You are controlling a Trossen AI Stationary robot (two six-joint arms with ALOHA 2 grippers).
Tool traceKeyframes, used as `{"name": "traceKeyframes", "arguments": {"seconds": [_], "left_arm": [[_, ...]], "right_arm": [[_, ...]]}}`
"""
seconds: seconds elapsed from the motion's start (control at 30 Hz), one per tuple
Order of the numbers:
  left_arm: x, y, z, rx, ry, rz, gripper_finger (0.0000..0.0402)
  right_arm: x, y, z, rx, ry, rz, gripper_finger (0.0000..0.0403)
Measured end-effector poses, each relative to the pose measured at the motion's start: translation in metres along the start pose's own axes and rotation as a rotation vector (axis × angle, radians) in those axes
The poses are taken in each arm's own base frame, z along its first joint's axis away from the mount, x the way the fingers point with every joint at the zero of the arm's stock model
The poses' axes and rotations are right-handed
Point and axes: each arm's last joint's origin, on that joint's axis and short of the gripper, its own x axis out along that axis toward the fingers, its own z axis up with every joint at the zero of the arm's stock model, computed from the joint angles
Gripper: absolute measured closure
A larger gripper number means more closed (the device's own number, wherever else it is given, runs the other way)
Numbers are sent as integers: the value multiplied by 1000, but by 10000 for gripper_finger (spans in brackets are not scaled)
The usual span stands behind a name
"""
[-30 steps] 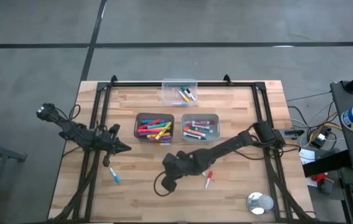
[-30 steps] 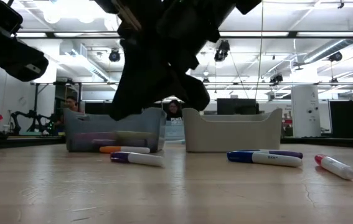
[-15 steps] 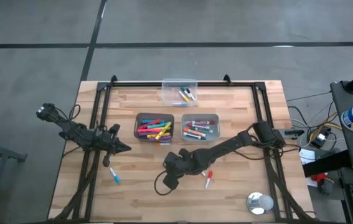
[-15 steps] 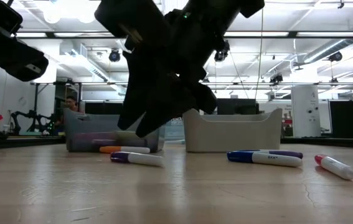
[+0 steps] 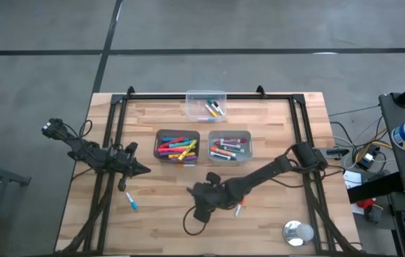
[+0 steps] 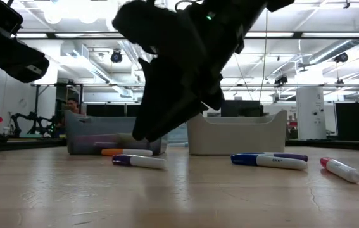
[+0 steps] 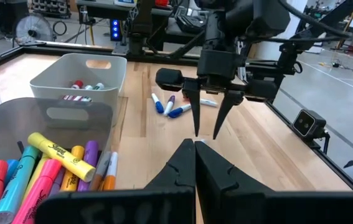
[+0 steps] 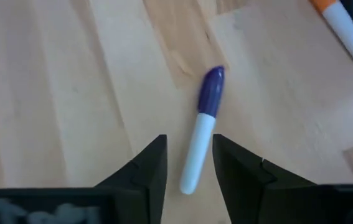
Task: Pick & Place Markers
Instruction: Put the left small purple highlighter pen into the transparent bin
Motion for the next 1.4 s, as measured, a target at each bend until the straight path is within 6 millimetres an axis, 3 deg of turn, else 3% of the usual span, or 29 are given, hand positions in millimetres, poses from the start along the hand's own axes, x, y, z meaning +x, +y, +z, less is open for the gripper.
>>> {"name": "traceKeyframes", "arguments": {"seconds": [1.1,1.4], "left_arm": [[0,0,0,3,0,0,401],[0,0,0,3,0,0,401]], "right_arm": [[18,-14,-33,-92,-6,-19,294],[21,-19,-30,-37,11,4,347]]}}
